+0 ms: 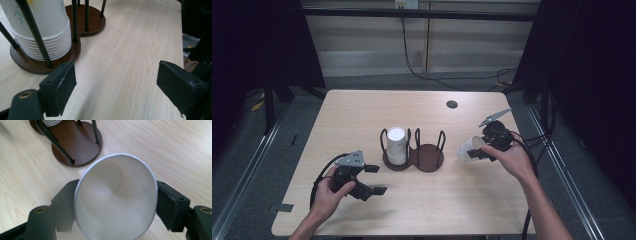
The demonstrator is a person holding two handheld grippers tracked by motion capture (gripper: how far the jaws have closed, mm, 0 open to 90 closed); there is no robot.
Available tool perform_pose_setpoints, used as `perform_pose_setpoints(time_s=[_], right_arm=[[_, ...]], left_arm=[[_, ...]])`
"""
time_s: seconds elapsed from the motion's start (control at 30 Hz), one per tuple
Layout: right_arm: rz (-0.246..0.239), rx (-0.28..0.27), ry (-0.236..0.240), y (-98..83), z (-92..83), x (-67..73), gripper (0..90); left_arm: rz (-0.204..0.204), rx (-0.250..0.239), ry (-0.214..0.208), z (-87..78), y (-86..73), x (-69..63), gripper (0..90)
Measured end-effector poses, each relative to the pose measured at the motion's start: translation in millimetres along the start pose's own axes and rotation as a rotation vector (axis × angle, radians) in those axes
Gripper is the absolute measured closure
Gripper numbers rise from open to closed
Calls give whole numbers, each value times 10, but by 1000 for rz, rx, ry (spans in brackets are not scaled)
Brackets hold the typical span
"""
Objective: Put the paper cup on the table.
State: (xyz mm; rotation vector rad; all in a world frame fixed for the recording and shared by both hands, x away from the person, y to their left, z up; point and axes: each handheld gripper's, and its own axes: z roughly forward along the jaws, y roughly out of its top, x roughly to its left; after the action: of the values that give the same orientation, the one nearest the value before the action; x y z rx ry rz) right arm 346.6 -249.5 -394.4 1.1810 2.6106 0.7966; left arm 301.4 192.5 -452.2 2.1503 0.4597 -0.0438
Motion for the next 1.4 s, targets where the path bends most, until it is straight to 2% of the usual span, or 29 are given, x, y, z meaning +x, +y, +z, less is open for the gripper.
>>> perform_pose_setpoints(time_s=[0.37,0.57,0.67,0.87,0.93,1.13,1.4], right_arm=[[16,55,-3,129,131,-57,254],[14,129,-16,136,265,-92,252],[-5,175,-52,148,299,-92,252],[-15,216,-84,191,368,-100,249],[-22,237,-108,209,400,-100,244],[-9,227,-122,249,465,-97,215],[31,207,-101,250,544,-115,192]], left_arm=[[-3,8,-3,-6,-11,13,160],[1,-4,-13,-43,-13,15,160],[-5,-7,1,-62,-18,35,160],[-3,1,-1,-54,-23,35,160],[-3,4,-2,-49,-24,36,160],[-4,13,-2,-37,-33,34,160],[3,42,3,1,-67,20,160]])
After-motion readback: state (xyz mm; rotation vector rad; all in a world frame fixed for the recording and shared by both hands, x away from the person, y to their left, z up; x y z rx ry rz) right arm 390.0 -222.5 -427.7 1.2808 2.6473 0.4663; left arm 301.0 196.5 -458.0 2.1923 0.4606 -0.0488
